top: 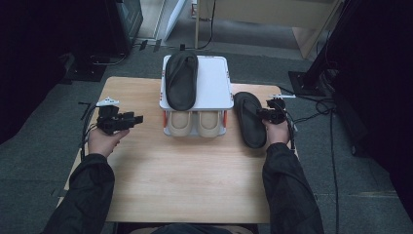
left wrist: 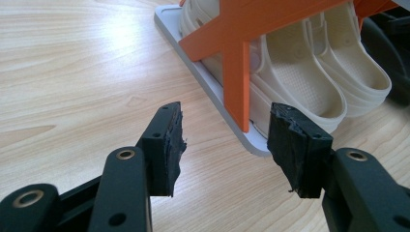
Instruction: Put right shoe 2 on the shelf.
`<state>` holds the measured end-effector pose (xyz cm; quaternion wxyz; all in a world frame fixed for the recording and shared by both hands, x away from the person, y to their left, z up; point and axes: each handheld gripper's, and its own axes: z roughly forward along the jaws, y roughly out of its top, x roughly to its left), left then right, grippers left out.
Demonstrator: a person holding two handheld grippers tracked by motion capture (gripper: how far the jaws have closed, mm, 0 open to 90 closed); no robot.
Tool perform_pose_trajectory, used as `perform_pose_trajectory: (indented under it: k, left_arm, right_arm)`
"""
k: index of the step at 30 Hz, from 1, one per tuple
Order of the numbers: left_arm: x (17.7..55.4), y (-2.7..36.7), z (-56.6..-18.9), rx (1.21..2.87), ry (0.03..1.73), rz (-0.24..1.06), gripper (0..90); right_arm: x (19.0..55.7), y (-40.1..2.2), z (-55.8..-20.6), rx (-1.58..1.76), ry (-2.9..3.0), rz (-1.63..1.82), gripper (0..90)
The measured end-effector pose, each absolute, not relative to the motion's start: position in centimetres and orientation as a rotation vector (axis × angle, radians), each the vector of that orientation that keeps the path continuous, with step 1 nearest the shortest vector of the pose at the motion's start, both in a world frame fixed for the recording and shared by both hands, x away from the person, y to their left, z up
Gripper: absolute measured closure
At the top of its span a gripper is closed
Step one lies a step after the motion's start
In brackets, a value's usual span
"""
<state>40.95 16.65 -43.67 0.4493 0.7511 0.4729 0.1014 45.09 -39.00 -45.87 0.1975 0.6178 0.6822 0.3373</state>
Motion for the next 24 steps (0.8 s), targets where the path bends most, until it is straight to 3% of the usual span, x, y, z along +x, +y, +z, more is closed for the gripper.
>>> perform_pose_trajectory:
  k: [24]
  left_arm:
    - [41.7, 15.9, -43.7, 1.852, 1.154, 0.211, 47.1]
  right_arm:
    - [45.3, -38.3, -39.5, 1.729, 1.869, 0.991, 72.7]
